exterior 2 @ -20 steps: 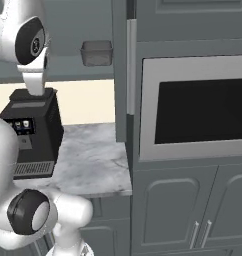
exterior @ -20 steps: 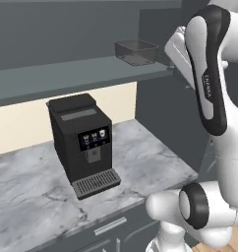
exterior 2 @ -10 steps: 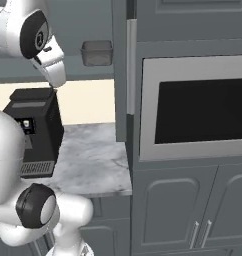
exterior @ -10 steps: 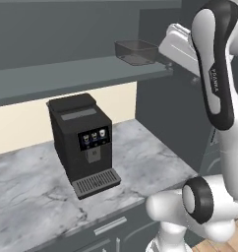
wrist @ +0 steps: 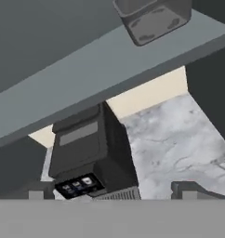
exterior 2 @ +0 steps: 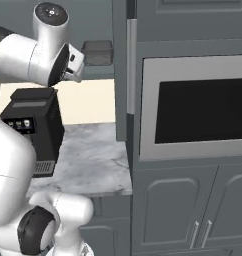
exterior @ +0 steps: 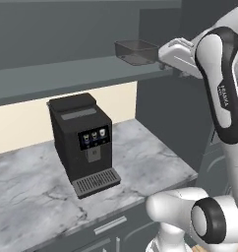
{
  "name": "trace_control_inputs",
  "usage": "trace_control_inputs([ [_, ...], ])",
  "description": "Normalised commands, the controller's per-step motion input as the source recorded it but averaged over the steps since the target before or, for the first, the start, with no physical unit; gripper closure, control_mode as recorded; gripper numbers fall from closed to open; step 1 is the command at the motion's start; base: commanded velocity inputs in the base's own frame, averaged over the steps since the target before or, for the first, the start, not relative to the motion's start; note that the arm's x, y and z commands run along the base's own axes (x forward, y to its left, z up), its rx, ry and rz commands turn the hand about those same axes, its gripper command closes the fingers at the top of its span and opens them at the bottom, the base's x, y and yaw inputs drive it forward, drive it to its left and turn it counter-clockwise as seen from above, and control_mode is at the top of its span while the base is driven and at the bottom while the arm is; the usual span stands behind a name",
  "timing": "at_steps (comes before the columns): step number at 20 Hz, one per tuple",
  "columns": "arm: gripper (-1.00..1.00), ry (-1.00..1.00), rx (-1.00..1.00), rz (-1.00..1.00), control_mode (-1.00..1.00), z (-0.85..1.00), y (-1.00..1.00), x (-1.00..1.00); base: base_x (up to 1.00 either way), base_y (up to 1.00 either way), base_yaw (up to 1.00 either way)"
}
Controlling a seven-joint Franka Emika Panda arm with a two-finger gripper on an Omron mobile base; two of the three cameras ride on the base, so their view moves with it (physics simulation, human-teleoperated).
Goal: Retrieve the tupperware and aluminum foil from the cabinet and place them on the dining counter near the plate with cucumber and shrimp to prepare for storing leftovers.
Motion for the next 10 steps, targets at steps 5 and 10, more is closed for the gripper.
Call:
trace_control_inputs([
  [5,-1.0,-0.39,-0.15,0.54,-1.0,-0.02,0.0,0.59,0.0,0.0,0.0],
  [10,-1.0,-0.12,-0.29,0.22,-1.0,0.02,0.06,0.12,0.0,0.0,0.0],
])
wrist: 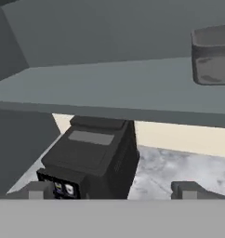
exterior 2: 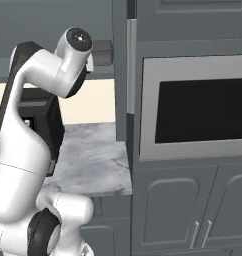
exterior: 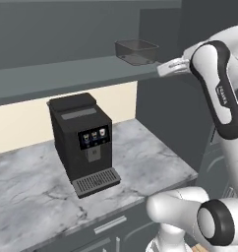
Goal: Retrieve the tupperware and aluminum foil from the cabinet and place them on the dining counter near the plate with cucumber and shrimp to prepare for storing leftovers.
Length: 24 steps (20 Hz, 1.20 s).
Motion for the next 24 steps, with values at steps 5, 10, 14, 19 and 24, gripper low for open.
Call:
trace_control_inputs([
  [5,-1.0,-0.1,-0.15,0.0,-1.0,0.67,0.13,0.05,0.0,0.0,0.0],
  [10,-1.0,-0.19,-0.1,0.0,-1.0,0.72,0.15,0.27,0.0,0.0,0.0],
  [14,-1.0,-0.02,0.0,0.0,-1.0,-0.13,0.01,0.49,0.0,0.0,0.0],
  [19,-1.0,0.0,0.0,0.0,-1.0,-0.53,0.0,0.61,0.0,0.0,0.0],
  [24,-1.0,0.0,0.0,0.0,-1.0,-0.43,0.0,0.74,0.0,0.0,0.0],
])
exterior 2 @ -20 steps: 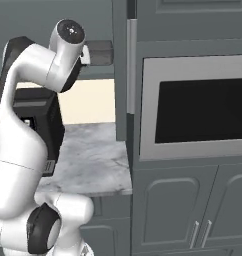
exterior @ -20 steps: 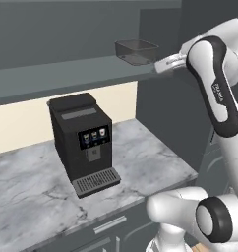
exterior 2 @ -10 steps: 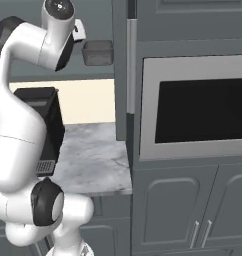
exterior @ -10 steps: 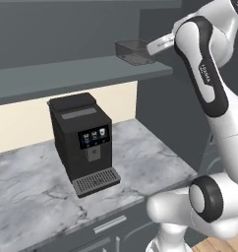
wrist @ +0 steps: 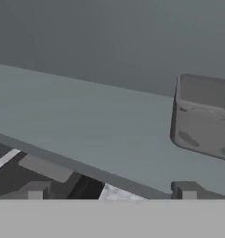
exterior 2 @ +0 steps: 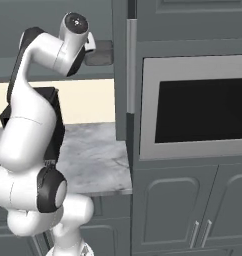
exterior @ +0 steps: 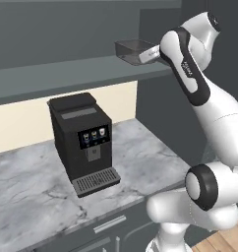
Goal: Retrieve the tupperware and aluminum foil from the cabinet and place them on the dining counter near the plate with cucumber and shrimp to prepare for storing leftovers.
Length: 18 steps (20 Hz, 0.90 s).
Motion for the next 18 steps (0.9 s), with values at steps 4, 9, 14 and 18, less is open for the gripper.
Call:
trace_control_inputs([
  [4,-1.0,-0.06,0.0,0.0,-1.0,-0.04,0.0,0.61,0.0,0.0,0.0],
  [9,-1.0,-0.16,0.0,-0.04,-1.0,0.01,0.0,0.25,0.0,0.0,0.0],
  [14,-1.0,-0.05,0.0,-0.05,-1.0,0.1,0.01,0.35,0.0,0.0,0.0],
  [18,-1.0,0.01,0.0,0.0,-1.0,0.16,0.06,0.62,0.0,0.0,0.0],
])
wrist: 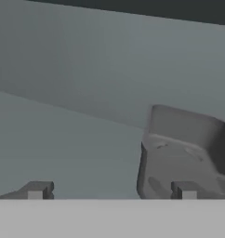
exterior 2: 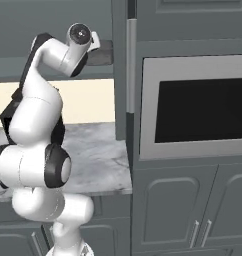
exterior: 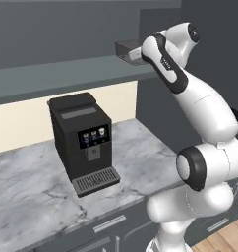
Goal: Retrieve the tupperware and aluminum foil from the cabinet and place them on the dining counter near the plate with cucumber and shrimp to prepare for storing leftovers.
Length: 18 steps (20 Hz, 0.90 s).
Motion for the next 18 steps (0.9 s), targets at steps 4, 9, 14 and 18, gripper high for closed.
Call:
trace_control_inputs([
  [4,-1.0,0.11,0.0,0.0,-1.0,0.08,0.0,0.82,0.0,0.0,0.0],
  [9,-1.0,0.18,0.0,0.0,-1.0,-0.09,0.0,0.9,0.0,0.0,0.0],
  [14,1.0,0.15,-0.03,0.0,-1.0,-0.55,0.05,0.68,0.0,0.0,0.0],
  [18,1.0,0.02,-0.14,0.0,-1.0,-1.0,0.35,0.11,0.0,0.0,0.0],
])
